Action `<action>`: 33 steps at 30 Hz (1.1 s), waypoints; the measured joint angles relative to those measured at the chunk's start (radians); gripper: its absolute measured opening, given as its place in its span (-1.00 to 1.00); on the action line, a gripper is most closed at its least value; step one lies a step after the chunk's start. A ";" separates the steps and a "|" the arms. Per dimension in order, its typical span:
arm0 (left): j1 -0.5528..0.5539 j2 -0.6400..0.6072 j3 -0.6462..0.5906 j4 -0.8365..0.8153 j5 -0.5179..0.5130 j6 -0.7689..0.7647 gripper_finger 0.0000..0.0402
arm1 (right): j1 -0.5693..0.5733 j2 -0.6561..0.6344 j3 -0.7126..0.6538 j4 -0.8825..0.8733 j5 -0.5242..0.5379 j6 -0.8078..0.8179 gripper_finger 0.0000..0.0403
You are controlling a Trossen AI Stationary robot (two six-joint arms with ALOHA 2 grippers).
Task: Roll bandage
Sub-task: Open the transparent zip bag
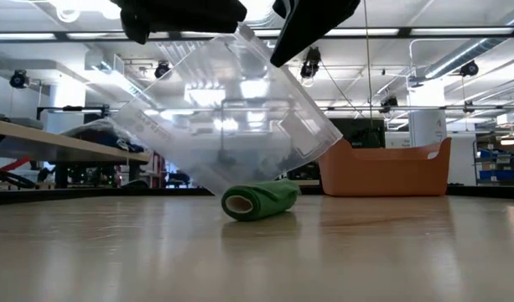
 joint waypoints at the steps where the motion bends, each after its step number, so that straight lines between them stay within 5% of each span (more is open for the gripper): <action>1: -0.002 -0.002 0.000 0.004 0.001 0.000 -0.43 | 0.000 0.000 0.000 -0.003 0.000 0.000 -1.00; 9: -0.031 -0.031 0.049 0.004 0.023 0.102 -0.43 | 0.000 0.000 0.000 -0.055 0.000 0.010 -1.00; 25: 0.049 -0.013 0.023 -0.082 0.093 -0.008 -0.46 | 0.011 0.000 0.000 -0.043 -0.001 -0.001 -1.00; 33: 0.053 -0.013 0.019 -0.073 0.105 -0.009 -0.95 | 0.011 0.000 0.000 -0.043 -0.001 -0.005 -1.00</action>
